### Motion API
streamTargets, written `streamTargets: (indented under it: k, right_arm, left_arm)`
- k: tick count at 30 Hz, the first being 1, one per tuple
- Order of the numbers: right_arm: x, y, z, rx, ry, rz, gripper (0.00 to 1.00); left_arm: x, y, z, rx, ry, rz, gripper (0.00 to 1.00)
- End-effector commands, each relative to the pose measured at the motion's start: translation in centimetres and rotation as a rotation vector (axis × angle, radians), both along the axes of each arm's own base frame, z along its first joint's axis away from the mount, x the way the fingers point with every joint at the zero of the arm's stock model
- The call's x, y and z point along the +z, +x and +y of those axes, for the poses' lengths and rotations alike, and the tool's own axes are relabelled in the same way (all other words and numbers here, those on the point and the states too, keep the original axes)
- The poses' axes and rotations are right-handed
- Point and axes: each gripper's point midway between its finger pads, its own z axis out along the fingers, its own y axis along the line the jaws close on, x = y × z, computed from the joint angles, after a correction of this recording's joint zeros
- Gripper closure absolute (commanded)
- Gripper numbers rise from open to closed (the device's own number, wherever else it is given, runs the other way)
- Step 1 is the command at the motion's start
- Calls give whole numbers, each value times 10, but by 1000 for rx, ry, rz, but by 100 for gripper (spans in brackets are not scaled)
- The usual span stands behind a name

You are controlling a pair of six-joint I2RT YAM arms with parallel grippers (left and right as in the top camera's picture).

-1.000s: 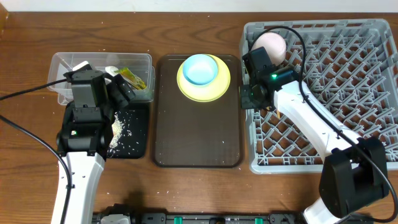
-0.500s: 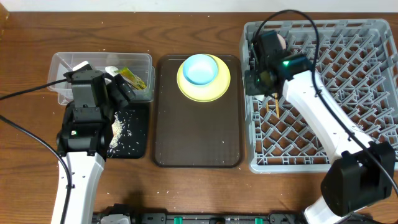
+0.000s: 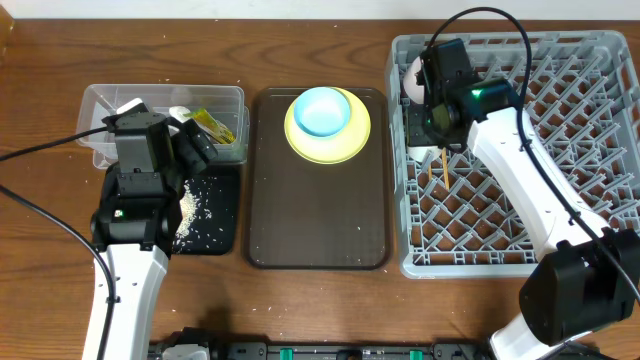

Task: Sort waste into correct bins and load items into the dishwasher rack
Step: 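Move the right gripper to the blue bowl and grip its rim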

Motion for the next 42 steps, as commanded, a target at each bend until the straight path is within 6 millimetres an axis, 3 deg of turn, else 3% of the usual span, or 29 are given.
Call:
streamTargets:
  k: [1, 3, 5, 8, 13, 16, 20, 24, 33, 42]
  right_arm:
    - [7, 11, -7, -11, -31, -45, 99]
    - [10, 16, -1, 14, -7, -70, 99]
    - [16, 21, 24, 147, 72, -106, 99]
    - [27, 21, 60, 327, 162, -159, 88]
    - [39, 22, 108, 545, 134, -280, 69]
    - [40, 22, 138, 639, 118, -341, 68]
    - [24, 25, 165, 672, 75, -369, 70]
    - [-5, 22, 187, 709, 67, -342, 69]
    - [-73, 16, 195, 733, 37, -209, 73]
    - [-112, -2, 193, 705, 37, -76, 73]
  left_arm:
    - [6, 1, 3, 1, 16, -10, 6]
    - [6, 1, 3, 1, 16, -10, 6]
    - [6, 1, 3, 1, 16, -10, 6]
    - [6, 1, 3, 1, 16, -10, 6]
    - [6, 1, 3, 1, 16, -10, 6]
    - [6, 1, 3, 1, 16, -10, 6]
    - [6, 1, 3, 1, 16, -10, 6]
    - [6, 1, 3, 1, 16, -10, 5]
    - [6, 1, 3, 1, 16, -10, 6]
    - [6, 1, 3, 1, 16, -10, 6]
